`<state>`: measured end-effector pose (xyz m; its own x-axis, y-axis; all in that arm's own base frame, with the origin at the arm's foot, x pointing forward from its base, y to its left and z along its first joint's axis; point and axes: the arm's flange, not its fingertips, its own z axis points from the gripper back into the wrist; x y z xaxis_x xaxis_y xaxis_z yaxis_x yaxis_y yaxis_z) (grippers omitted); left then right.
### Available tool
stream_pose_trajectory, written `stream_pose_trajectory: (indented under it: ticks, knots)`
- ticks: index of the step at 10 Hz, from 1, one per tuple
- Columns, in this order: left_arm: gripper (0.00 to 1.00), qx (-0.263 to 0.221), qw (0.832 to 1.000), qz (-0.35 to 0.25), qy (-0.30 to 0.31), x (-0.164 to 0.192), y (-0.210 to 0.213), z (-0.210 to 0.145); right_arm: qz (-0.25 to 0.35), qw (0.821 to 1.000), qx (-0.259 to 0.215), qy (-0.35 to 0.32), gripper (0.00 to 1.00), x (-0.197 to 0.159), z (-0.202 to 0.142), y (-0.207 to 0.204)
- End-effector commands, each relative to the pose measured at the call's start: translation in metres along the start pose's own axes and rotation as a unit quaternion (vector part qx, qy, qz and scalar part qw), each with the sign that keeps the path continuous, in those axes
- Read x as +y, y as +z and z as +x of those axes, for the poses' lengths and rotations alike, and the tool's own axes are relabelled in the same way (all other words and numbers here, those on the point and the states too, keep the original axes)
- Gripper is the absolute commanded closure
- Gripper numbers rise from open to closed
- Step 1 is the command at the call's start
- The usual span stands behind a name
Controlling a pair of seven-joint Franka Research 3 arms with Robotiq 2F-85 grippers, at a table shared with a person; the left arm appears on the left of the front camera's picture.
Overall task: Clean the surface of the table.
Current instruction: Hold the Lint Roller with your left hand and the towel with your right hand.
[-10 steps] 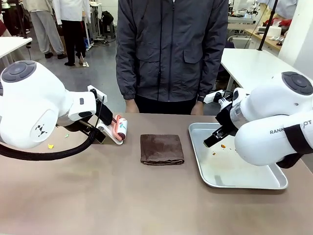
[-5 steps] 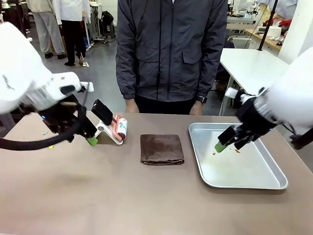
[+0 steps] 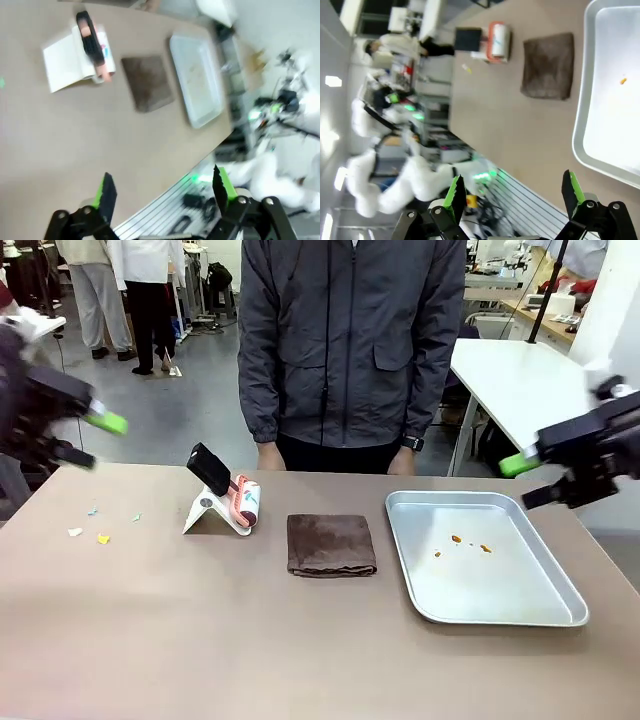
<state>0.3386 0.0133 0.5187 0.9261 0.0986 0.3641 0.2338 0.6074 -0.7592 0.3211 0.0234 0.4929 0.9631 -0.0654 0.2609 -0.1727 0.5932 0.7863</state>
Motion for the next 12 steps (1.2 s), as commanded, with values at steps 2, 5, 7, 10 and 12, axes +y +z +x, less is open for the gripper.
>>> stream_pose_trajectory:
  ticks: [2, 5, 7, 10, 12]
  knots:
    - [0.00, -0.108, 0.988, -0.109, 0.026, 0.067, 0.046, -0.061, 0.108, 0.986, -0.098, -0.082, 0.00, -0.091, -0.072, 0.040]
    - [0.00, -0.130, 0.988, -0.078, 0.008, 0.129, 0.072, -0.081, 0.150, 0.963, -0.173, -0.143, 0.00, -0.155, -0.085, 0.075]
    - [0.00, -0.144, 0.987, -0.052, 0.046, 0.165, 0.079, -0.122, 0.160, 0.953, -0.196, -0.166, 0.00, -0.188, -0.094, 0.087]
    - [0.00, -0.181, 0.976, -0.068, 0.097, 0.177, 0.074, -0.130, 0.162, 0.944, -0.215, -0.189, 0.00, -0.209, -0.098, 0.088]
    - [0.00, -0.163, 0.981, -0.057, 0.093, 0.212, 0.125, -0.089, 0.160, 0.946, -0.200, -0.200, 0.00, -0.231, -0.073, 0.122]
